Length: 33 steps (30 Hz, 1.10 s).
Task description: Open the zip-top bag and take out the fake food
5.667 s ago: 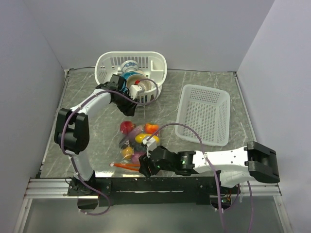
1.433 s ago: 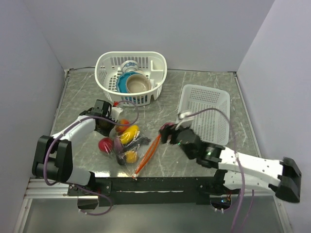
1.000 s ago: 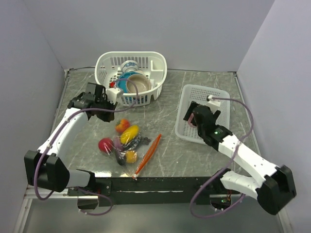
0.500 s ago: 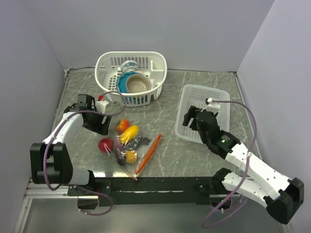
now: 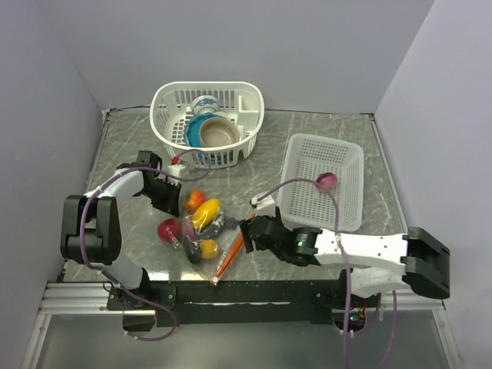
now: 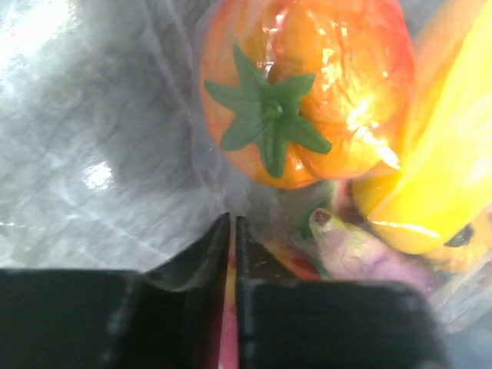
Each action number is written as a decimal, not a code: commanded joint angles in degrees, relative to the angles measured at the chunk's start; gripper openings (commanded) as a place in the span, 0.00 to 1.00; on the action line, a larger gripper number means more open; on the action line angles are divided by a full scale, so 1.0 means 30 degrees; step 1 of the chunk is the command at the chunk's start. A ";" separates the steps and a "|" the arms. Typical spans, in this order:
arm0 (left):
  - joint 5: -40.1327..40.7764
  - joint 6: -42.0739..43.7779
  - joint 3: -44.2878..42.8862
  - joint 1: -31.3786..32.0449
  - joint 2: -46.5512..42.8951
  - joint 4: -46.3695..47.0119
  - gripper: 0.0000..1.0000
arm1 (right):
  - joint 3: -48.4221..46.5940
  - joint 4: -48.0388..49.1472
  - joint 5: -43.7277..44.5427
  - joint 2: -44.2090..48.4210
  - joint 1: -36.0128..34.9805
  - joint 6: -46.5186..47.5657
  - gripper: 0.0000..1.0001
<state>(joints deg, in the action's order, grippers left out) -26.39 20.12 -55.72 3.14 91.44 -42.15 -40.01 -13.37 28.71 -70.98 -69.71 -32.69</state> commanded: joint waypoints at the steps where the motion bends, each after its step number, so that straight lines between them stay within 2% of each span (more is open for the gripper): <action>1: -0.1339 -0.0115 -0.1286 0.0185 0.0019 -0.0889 0.01 | -0.0082 0.1934 0.1006 -0.1035 -0.0902 -0.0325 0.83; 10: -0.1106 -0.0905 -0.3364 0.0478 -0.1942 -0.2969 0.01 | 0.0621 0.3839 0.0976 -0.2471 -0.1927 0.0085 0.84; 20: 0.3695 -0.1375 -0.3778 0.1064 -0.2852 -0.2473 0.01 | 0.2203 0.3167 0.2295 -0.2120 -0.3451 -0.1055 0.77; 24: 0.3965 -0.1229 -0.3810 0.1093 -0.3496 -0.2882 0.01 | 0.2263 0.3049 0.2412 -0.2998 -0.4066 -0.1555 0.77; 25: 0.3702 -0.1199 -0.3518 0.1093 -0.3497 -0.2854 0.05 | 0.2117 0.3107 0.2471 -0.3174 -0.4096 -0.1613 0.77; 26: 0.3700 -0.1112 -0.3167 0.1093 -0.3526 -0.2506 0.23 | 0.2058 0.3166 0.2529 -0.3466 -0.4183 -0.1643 0.77; 27: 0.3787 -0.1053 -0.2409 0.1093 -0.3410 -0.2212 0.34 | 0.1941 0.3311 0.2617 -0.3614 -0.4213 -0.1643 0.77; 29: 0.3963 -0.0878 -0.1702 0.1093 -0.3176 -0.1656 0.46 | 0.1561 0.3371 0.2764 -0.4023 -0.4243 -0.1702 0.77; 33: 0.3205 -0.0876 -0.1053 0.1093 -0.1920 -0.0657 0.52 | 0.1062 0.3488 0.3114 -0.4376 -0.4330 -0.1760 0.77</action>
<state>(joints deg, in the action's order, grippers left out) -15.49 17.10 -60.14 6.20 82.91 -47.29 -34.04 -4.97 34.35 -83.55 -82.24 -36.45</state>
